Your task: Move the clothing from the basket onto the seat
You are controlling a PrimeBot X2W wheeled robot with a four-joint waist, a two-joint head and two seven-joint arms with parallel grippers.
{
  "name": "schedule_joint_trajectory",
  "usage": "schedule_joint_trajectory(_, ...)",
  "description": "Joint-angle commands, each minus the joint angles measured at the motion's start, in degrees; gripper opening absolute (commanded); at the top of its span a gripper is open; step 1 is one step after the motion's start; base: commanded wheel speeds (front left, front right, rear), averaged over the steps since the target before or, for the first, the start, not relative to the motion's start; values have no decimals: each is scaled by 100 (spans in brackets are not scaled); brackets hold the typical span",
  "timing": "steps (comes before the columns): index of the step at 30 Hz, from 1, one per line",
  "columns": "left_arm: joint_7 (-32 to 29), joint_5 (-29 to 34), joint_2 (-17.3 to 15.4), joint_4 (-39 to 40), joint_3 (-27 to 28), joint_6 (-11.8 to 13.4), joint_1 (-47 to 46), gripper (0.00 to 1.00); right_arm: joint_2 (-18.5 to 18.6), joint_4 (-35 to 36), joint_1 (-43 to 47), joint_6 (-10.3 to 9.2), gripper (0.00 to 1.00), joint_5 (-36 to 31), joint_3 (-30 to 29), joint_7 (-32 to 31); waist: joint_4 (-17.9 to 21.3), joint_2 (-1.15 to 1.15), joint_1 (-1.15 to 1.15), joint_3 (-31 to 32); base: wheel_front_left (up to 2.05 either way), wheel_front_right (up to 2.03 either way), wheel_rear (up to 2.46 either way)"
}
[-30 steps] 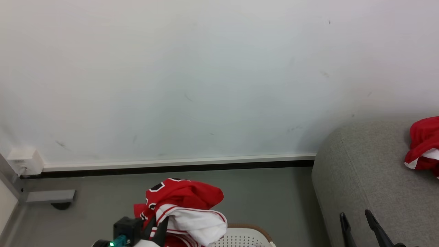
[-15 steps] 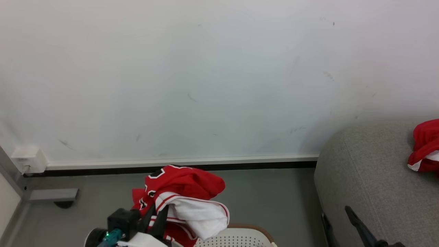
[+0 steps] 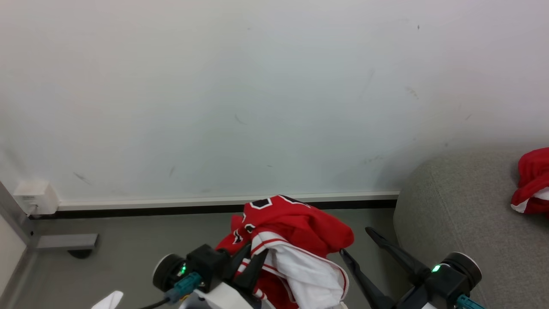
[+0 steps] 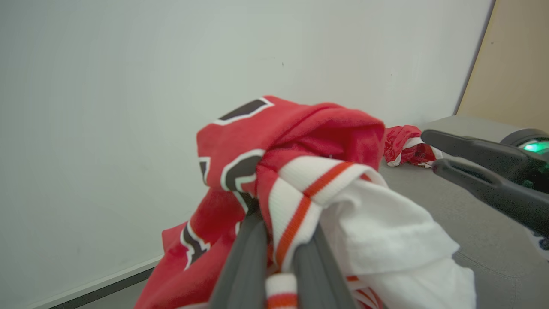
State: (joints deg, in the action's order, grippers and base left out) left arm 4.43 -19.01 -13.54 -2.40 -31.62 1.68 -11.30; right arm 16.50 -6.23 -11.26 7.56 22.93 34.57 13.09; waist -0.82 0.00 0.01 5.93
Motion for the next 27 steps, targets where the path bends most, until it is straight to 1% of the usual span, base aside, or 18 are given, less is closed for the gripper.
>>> schedule_joint_trajectory(1,-25,45,9,46,-29,-38,-84,0,77,12,-98,-15,100,54,59,-13,-9,0,-1,-3,0,0,0)
schedule_joint_trajectory(8,-205,264,55,49,-498,-336,-349,0,609,67,-667,-15,100,445,827,-272,-48,0,-1,-21,0,0,0)
schedule_joint_trajectory(13,-255,324,85,55,-751,-497,-487,0,931,110,-1024,-15,100,733,1331,-456,-30,0,-1,-48,0,0,0)
schedule_joint_trajectory(19,-147,174,193,70,-1026,-685,-599,0,1153,50,-1318,-15,100,1142,1928,-516,-17,0,-1,-47,0,0,0)
schedule_joint_trajectory(24,-100,-1,249,-27,-1269,-825,-689,0,1179,20,-1432,-14,100,1635,2257,-323,-20,0,-1,-42,0,0,0)
schedule_joint_trajectory(25,-91,-57,263,-41,-1288,-827,-706,0,1179,20,-1451,-14,98,1748,2305,-278,-16,0,-1,-44,0,0,0)
schedule_joint_trajectory(26,-68,-113,262,-55,-1309,-842,-726,0,1194,9,-1474,-14,64,1835,2345,-223,-11,0,-1,-45,0,0,0)
schedule_joint_trajectory(27,-75,-160,252,-74,-1334,-852,-732,0,1203,-4,-1488,-14,43,1903,2372,-178,-3,0,-1,-41,0,0,0)
